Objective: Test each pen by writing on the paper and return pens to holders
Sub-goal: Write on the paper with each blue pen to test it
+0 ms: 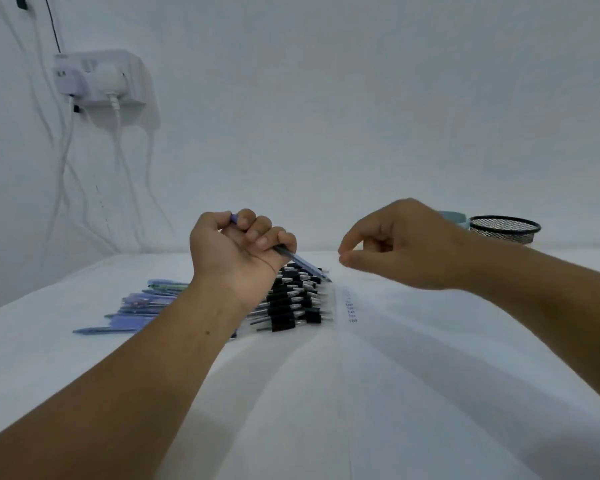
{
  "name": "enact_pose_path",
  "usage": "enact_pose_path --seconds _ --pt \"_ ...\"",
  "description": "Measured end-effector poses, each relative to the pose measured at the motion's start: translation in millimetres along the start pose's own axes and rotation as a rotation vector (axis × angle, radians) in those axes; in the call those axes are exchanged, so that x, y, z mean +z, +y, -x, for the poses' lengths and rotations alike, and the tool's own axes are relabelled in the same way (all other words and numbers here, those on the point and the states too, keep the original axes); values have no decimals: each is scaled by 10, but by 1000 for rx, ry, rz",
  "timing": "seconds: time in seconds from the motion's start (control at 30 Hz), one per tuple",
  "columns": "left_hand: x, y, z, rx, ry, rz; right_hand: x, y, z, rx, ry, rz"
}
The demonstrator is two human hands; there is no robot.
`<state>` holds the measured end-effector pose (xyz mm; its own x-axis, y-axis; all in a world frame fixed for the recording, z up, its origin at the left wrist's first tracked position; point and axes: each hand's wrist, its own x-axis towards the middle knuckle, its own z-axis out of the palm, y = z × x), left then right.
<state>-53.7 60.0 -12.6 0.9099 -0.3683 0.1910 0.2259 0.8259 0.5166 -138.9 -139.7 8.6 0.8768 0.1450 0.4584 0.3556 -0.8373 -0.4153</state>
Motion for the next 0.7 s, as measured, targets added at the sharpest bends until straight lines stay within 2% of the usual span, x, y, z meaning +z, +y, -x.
enact_pose_path --seconds 0.13,0.2,0.27,0.37,0.47,0.53,0.6,0.7 --pt "71 -321 32 -69 -5 13 201 77 22 -14 -58 88" --pt "96 -401 48 -66 -56 -84 244 144 12 -2 -46 144" --pt "60 -434 2 -20 -99 -364 252 240 13 39 -4 198" --pt "-60 -429 -59 86 -133 -911 251 422 52 174 71 177" --pt "-241 -387 -54 207 -274 -1538 298 534 114 361 120 -206" --pt "-353 -353 -55 231 -453 -1814 367 544 125 452 149 -515" --pt "-399 -342 -49 216 -596 -1949 451 542 117 512 158 -680" --pt "-401 -350 -47 190 -668 -2010 546 519 113 529 73 -742"
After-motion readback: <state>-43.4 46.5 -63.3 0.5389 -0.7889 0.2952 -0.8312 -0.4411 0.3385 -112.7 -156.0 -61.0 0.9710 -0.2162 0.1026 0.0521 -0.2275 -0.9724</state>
